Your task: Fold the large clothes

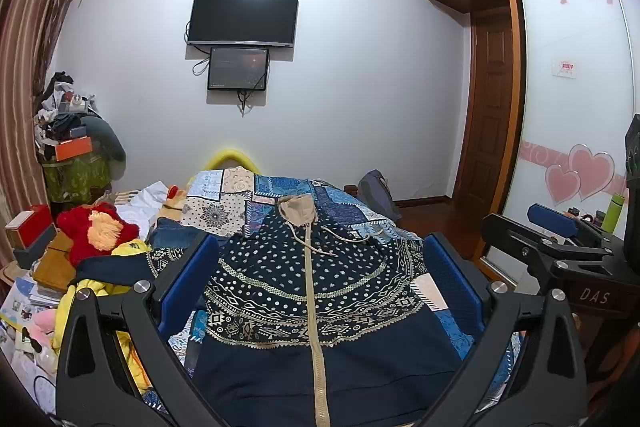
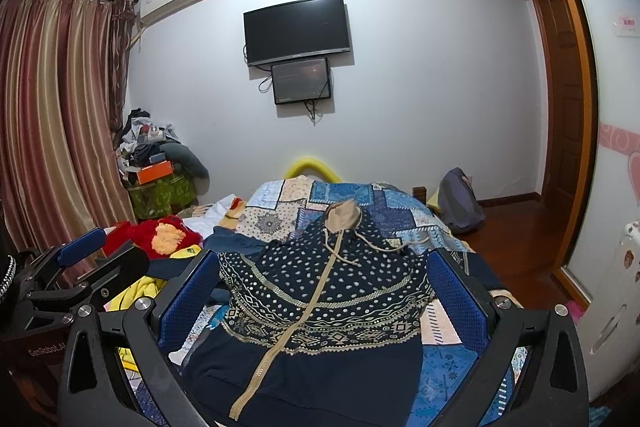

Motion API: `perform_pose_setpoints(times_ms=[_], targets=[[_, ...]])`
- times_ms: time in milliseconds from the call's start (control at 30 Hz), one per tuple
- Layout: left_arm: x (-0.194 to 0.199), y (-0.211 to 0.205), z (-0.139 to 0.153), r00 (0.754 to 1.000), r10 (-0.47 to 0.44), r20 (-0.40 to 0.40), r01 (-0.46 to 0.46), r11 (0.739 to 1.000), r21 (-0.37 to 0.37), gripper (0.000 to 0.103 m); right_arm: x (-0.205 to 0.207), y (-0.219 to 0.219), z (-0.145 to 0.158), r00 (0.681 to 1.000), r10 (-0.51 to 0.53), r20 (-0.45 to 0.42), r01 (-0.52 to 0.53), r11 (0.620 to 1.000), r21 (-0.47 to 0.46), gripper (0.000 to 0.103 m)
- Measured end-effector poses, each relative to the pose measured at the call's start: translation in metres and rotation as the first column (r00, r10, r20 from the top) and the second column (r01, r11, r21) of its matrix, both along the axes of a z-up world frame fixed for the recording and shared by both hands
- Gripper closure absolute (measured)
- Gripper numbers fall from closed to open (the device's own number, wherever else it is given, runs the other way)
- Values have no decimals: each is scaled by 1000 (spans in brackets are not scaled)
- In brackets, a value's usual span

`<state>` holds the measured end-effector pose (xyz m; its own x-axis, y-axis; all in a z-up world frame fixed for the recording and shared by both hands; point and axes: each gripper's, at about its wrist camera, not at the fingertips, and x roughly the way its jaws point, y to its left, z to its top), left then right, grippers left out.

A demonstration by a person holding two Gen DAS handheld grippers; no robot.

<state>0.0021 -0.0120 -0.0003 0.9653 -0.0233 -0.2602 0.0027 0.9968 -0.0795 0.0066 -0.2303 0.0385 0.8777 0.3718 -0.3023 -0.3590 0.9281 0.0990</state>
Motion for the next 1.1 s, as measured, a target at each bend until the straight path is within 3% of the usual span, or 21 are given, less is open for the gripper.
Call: perform_pose_setpoints(times_ms=[1100], targets=[[9,11,-6,1000,18,-13,-18,999,-38,0,18,3,-9,999,-4,-51,3,1000,-26,0]])
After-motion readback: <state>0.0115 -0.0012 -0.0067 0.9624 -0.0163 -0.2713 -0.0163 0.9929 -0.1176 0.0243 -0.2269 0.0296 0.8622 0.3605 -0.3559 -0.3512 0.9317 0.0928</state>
